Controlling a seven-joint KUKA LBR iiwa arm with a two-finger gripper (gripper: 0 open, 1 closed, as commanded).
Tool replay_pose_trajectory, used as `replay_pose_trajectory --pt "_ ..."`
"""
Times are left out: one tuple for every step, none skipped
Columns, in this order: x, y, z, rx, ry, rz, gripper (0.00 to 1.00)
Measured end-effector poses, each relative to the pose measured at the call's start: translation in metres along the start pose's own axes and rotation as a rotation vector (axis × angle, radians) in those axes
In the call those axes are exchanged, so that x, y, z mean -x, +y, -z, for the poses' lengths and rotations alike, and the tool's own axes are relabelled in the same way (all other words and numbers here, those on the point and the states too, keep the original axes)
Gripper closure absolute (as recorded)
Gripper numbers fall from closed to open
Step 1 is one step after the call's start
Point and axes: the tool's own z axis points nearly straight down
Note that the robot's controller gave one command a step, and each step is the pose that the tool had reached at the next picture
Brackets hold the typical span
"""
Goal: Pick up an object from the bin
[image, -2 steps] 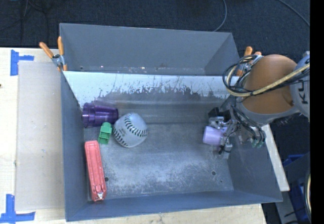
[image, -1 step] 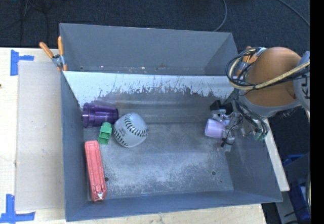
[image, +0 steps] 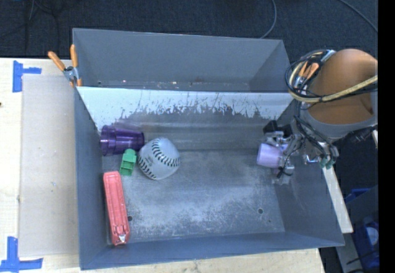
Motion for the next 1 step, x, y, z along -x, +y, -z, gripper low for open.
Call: replay_pose_trajectory --pt "0.0200 -0.0011 -0.0064 -0.008 -0.031 -0.010 1.00"
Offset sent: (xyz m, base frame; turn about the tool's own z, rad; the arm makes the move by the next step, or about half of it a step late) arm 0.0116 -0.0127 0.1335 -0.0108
